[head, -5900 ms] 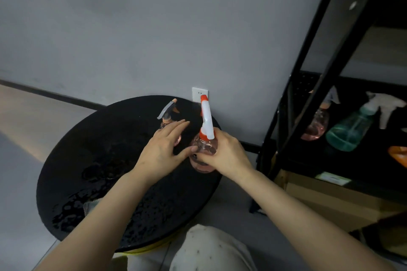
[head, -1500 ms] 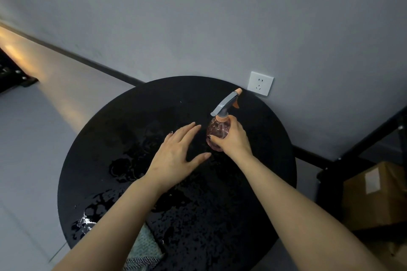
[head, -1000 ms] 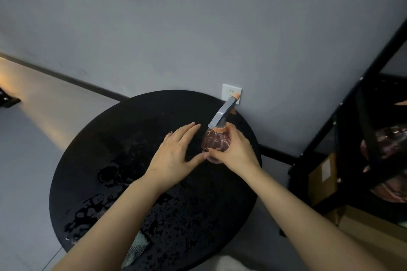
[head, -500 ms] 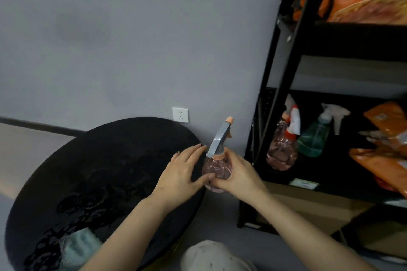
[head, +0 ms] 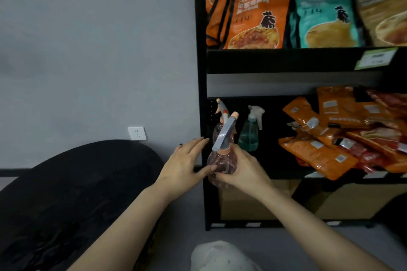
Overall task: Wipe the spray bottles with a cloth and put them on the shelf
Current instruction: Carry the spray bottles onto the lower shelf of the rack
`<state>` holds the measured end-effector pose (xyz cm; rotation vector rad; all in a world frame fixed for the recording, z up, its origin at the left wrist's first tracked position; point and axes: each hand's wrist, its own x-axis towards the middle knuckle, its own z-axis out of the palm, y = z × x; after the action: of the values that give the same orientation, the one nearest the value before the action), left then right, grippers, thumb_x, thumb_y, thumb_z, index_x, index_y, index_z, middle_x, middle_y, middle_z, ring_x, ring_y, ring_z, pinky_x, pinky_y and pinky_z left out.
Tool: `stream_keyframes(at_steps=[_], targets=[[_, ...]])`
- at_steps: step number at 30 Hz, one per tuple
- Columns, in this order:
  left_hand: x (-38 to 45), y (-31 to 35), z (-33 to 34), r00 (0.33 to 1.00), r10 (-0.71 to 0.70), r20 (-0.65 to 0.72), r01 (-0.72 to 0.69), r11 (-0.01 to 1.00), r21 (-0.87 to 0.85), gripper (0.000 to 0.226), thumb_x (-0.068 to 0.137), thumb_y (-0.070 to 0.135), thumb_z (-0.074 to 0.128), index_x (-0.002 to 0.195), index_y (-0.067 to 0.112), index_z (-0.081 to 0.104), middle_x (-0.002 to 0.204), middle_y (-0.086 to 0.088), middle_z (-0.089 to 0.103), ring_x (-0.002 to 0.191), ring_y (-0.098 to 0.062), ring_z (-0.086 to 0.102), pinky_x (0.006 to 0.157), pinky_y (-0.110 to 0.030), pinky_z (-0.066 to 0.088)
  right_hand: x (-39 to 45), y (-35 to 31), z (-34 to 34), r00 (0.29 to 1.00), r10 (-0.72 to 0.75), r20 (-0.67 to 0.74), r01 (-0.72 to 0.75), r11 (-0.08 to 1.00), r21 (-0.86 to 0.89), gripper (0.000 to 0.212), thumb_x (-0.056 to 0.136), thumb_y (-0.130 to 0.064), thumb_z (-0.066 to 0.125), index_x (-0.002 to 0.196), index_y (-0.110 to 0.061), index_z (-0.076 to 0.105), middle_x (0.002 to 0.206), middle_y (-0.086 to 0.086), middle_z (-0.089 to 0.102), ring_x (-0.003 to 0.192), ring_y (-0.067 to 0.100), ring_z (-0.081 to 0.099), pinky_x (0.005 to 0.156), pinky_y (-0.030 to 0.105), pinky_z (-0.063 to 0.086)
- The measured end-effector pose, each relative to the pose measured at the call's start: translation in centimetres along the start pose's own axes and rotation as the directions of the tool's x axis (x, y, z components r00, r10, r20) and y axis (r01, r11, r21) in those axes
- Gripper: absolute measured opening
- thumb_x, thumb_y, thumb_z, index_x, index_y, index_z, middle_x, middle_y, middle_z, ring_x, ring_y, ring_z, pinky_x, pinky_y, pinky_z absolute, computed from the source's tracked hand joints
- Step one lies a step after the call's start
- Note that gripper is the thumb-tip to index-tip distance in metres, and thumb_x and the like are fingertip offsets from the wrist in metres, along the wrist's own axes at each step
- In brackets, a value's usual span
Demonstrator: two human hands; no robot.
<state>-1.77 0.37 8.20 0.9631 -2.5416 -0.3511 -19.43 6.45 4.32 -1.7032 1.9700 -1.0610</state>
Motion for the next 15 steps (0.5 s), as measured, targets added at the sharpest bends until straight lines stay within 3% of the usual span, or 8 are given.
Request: stream_keyframes(at_steps=[8, 15], targets=[[3.2, 3.8, 2.0, 0.999, 0.046, 0.024, -0.046, 0.998, -0.031, 0.071, 0.087, 0.049, 0.055, 0.147, 0.023, 0.024, 0.151, 0.005, 0.029, 0.137, -0.011, 0.026, 0.108, -0.019, 0.016, 0.4, 4.1, -5.6, 0.997, 0.052, -0.062, -0.056, 0.997, -0.058, 0.079, 0.062, -0.054, 0.074, 0.129, -0.035, 0.038, 0.123, -0.011, 0.055, 0.108, 0.009, 0.057, 0.088, 0.036, 0.052], [5.3, 3.8, 3.6, 0.998, 0.03, 0.051, -0.027, 0.998, -0.049, 0.072, 0.087, 0.05, 0.053, 0.147, 0.026, 0.022, 0.152, 0.005, 0.028, 0.138, -0.012, 0.026, 0.112, -0.025, 0.02, 3.0, 7.5, -6.9, 0.985, 0.128, -0.118, -0.142, 0.983, -0.118, 0.077, 0.067, -0.043, 0.078, 0.131, -0.028, 0.037, 0.126, -0.004, 0.054, 0.111, 0.017, 0.056, 0.088, 0.038, 0.051]])
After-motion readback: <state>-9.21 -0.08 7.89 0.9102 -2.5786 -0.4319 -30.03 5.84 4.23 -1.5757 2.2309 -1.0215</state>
